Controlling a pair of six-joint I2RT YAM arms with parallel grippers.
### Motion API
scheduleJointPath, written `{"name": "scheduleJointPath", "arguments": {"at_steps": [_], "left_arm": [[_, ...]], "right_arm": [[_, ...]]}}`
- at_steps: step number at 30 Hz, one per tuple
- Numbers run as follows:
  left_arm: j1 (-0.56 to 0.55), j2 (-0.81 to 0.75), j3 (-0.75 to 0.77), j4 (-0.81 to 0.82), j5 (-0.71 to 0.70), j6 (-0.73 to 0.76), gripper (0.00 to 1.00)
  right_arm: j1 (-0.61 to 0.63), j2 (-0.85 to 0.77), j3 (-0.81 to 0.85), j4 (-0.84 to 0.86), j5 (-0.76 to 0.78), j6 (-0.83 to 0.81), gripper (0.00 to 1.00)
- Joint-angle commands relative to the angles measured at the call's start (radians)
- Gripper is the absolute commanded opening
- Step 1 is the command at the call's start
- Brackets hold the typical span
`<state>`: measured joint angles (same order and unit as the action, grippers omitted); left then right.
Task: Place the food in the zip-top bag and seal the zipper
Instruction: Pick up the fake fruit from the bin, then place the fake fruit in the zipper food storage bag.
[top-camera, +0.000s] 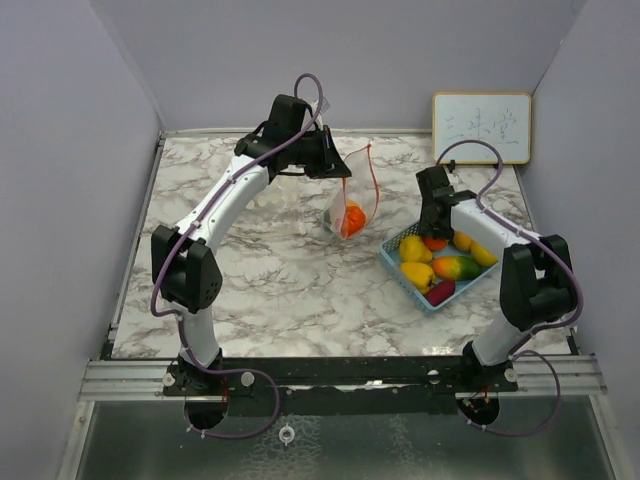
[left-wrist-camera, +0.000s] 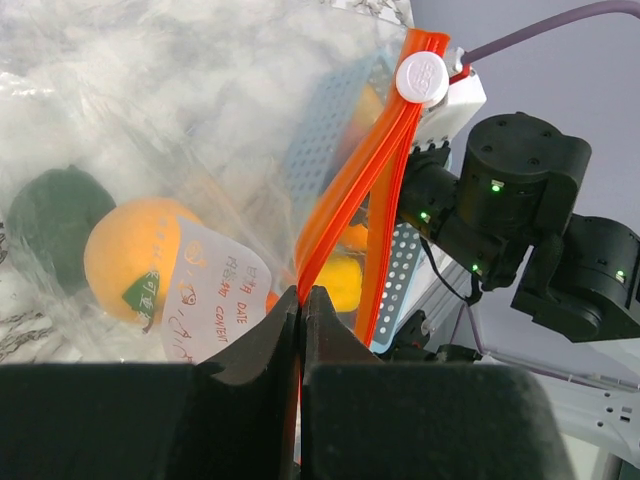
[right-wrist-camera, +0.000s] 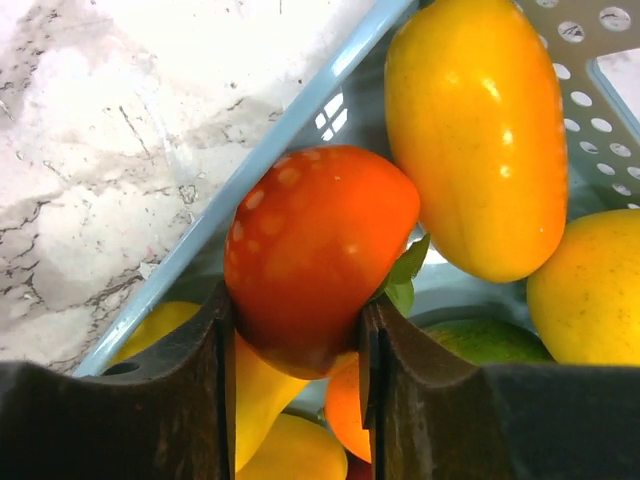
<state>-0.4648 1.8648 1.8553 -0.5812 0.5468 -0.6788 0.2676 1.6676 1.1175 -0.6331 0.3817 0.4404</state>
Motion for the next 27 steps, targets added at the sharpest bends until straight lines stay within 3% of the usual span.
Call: {"name": "scheduleJointPath", "arguments": {"at_steps": [1, 5, 9, 13, 17, 23, 27], "left_arm": [[0.002, -0.060, -0.021, 0.004, 0.012, 0.008, 0.00], [0.001, -0.067, -0.034, 0.000, 0.007, 0.010, 0.00], [0.001, -0.063, -0.030, -0.001, 0.003, 0.006, 0.00], [0.002, -0.051, -0.015, 0.001, 0.002, 0.001, 0.00], [0.001, -0.038, 0.007, 0.004, 0.005, -0.005, 0.00], [0.001, -0.042, 0.012, 0.008, 0.002, -0.011, 0.00], [0.002, -0.051, 0.007, 0.007, -0.002, -0.010, 0.00]], "right_arm": [[-0.011, -0.079, 0.026, -0.065, 0.012, -0.015, 0.25], [-0.008, -0.242, 0.069, -0.147, -0.120, -0.029, 0.16], [-0.004, -0.380, 0.126, -0.123, -0.339, -0.061, 0.15], [-0.004, -0.450, 0.147, 0.122, -0.750, -0.049, 0.13], [0.026, -0.409, 0.139, 0.387, -1.097, 0.037, 0.13], [0.040, -0.325, 0.055, 0.686, -1.217, 0.195, 0.13], [0.055, -0.277, 0.027, 0.673, -1.162, 0.209, 0.12]]}}
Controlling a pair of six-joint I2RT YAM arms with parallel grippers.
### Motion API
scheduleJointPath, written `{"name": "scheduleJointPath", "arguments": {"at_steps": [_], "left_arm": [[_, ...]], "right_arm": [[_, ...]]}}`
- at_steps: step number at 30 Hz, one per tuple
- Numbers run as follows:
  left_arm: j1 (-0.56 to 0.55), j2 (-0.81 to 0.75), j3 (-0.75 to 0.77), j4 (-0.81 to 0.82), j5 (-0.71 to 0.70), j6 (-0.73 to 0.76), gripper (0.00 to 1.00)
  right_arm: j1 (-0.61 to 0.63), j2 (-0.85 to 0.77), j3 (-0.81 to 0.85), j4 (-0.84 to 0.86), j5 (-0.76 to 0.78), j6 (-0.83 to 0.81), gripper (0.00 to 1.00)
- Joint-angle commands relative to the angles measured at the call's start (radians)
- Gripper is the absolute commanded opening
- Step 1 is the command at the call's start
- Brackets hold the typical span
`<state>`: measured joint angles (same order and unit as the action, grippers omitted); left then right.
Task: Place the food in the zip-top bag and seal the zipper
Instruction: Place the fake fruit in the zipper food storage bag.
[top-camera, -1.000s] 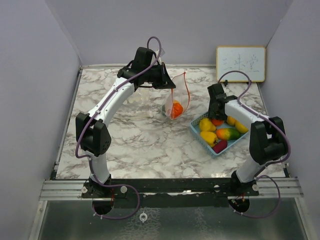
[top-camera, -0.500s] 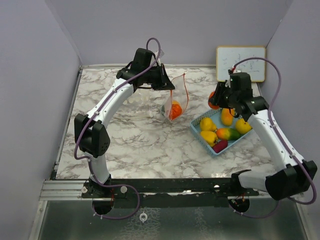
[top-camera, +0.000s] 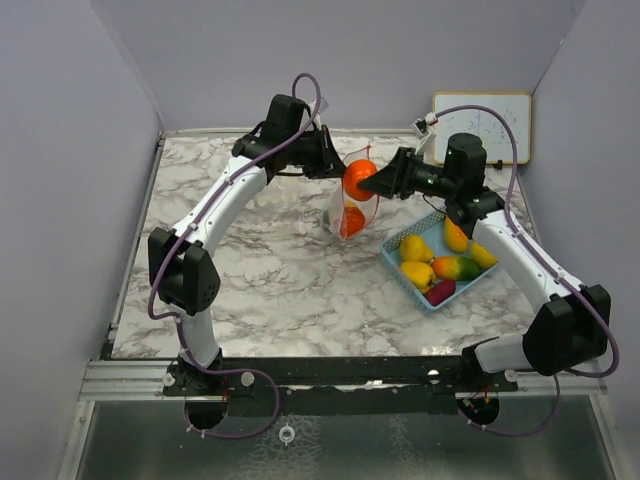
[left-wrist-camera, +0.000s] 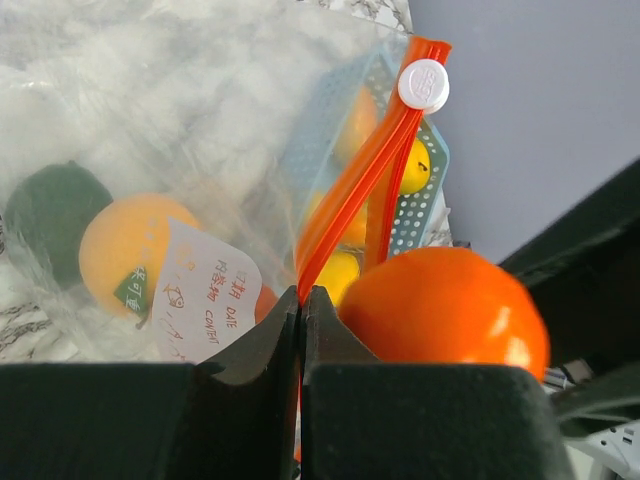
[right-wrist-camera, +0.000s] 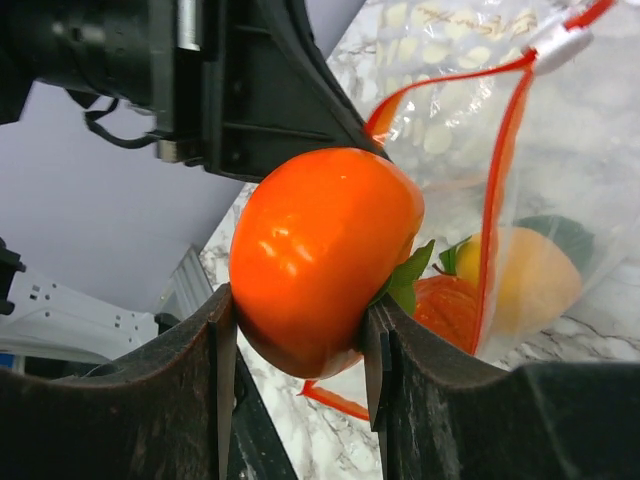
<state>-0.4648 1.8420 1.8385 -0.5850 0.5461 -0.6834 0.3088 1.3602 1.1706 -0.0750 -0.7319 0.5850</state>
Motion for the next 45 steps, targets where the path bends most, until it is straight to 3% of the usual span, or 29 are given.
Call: {"name": "scheduleJointPath", "arguments": {"at_steps": [1, 8, 13, 18, 21, 23, 24, 30, 34, 40, 45], "left_arm": [[0.001, -0.029, 0.024, 0.012, 0.000, -0.007, 0.00], [0.002, -0.047, 0.025, 0.010, -0.002, -0.004, 0.00], [0.002, -0.038, 0.027, 0.026, 0.017, -0.022, 0.00], [0.002, -0.033, 0.022, 0.039, 0.025, -0.033, 0.00], [0.002, -0.031, 0.024, 0.038, 0.019, -0.028, 0.00], [0.001, -0.028, 0.024, 0.038, 0.015, -0.028, 0.00], [0.001, -0.025, 0.026, 0.039, 0.015, -0.030, 0.00], [0.002, -0.007, 0.050, 0.037, 0.018, -0.035, 0.00], [0.002, -0.004, 0.059, 0.033, 0.018, -0.036, 0.00], [0.002, -0.005, 0.059, 0.033, 0.020, -0.036, 0.00], [0.001, -0.006, 0.060, 0.034, 0.019, -0.031, 0.00]], "right_arm": [[0.015, 0.033, -0.034, 0.080, -0.013, 0.050, 0.12], [0.015, 0.030, -0.048, -0.129, 0.268, -0.068, 0.11], [0.015, 0.090, 0.009, -0.144, 0.335, -0.091, 0.13], [0.033, 0.179, 0.138, -0.170, 0.329, -0.129, 0.49], [0.039, 0.172, 0.173, -0.204, 0.331, -0.152, 0.75], [0.039, 0.147, 0.184, -0.239, 0.350, -0.165, 0.99], [0.039, 0.132, 0.189, -0.255, 0.362, -0.170, 1.00], [0.039, 0.024, 0.195, -0.382, 0.522, -0.213, 1.00], [0.039, 0.021, 0.187, -0.500, 0.639, -0.235, 0.90], [0.039, 0.055, 0.140, -0.472, 0.534, -0.209, 0.80], [0.039, 0.108, 0.118, -0.444, 0.443, -0.174, 0.64]]}}
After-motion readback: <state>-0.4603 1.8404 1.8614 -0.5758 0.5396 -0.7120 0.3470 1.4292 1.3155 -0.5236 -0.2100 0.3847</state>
